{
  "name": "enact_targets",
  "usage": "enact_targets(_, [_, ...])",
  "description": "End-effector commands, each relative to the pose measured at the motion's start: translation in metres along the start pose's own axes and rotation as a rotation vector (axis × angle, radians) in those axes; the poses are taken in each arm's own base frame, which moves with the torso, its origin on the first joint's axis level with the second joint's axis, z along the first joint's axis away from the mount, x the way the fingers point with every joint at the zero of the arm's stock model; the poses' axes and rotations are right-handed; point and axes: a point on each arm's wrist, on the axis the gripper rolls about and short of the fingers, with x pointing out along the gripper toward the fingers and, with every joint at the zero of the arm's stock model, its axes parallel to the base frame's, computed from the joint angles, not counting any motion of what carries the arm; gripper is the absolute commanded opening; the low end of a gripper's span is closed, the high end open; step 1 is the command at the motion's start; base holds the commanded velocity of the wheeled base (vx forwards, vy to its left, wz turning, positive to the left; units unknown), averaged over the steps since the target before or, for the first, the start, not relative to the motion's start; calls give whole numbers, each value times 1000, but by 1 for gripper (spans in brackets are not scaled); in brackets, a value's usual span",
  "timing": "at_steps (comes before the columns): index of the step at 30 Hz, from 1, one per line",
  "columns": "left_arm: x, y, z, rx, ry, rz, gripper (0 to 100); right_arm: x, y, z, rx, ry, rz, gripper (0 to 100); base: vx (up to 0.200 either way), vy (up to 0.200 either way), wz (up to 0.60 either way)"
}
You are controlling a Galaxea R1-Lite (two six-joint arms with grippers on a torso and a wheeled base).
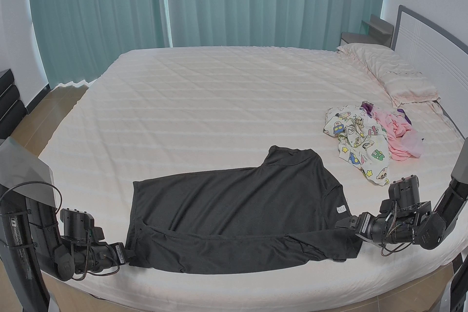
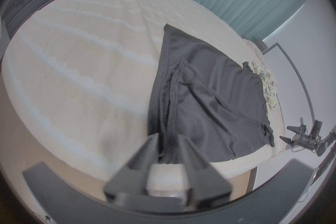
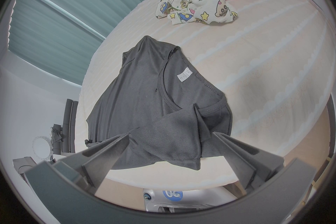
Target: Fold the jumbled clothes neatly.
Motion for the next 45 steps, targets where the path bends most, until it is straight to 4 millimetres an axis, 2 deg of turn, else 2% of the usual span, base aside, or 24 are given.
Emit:
enact_targets(1, [-4,6,-9,18,36,29,0,0,0,0,-1,0,-1,100,0,0,0])
enact_targets(12, [-17,21,-17,106,74,85,0,0,0,0,-1,-1,0,100,0,0,0])
enact_targets(22, [-13,25,-20,112,91,108,0,0,0,0,-1,-1,0,100,0,0,0])
enact_targets(23, [-13,25,-20,112,89,108,100,0,0,0,-1,-1,0,100,0,0,0])
enact_targets(28, [-20,22,-13,109,39,100,100,0,0,0,-1,-2,1,100,0,0,0])
enact_targets(29, [-27,19,-6,111,-12,85,100,0,0,1,-1,-3,2,100,0,0,0])
enact_targets(31, [-29,15,2,102,-57,70,100,0,1,0,-1,-2,3,100,0,0,0])
enact_targets(33, [-25,13,10,93,-90,57,100,0,1,0,-2,0,2,100,0,0,0])
enact_targets(38, [-6,-3,47,23,-209,-7,100,0,1,-1,-3,2,2,100,0,0,0])
enact_targets(42, [-7,-13,71,-17,-183,-17,100,1,1,-1,-2,4,0,100,0,0,0])
enact_targets(44, [-7,-13,71,-17,-183,-17,100,1,1,-1,-2,4,0,100,0,0,0])
enact_targets(45, [-3,-24,82,-39,-81,-56,100,2,0,-1,-2,7,-3,100,0,0,0])
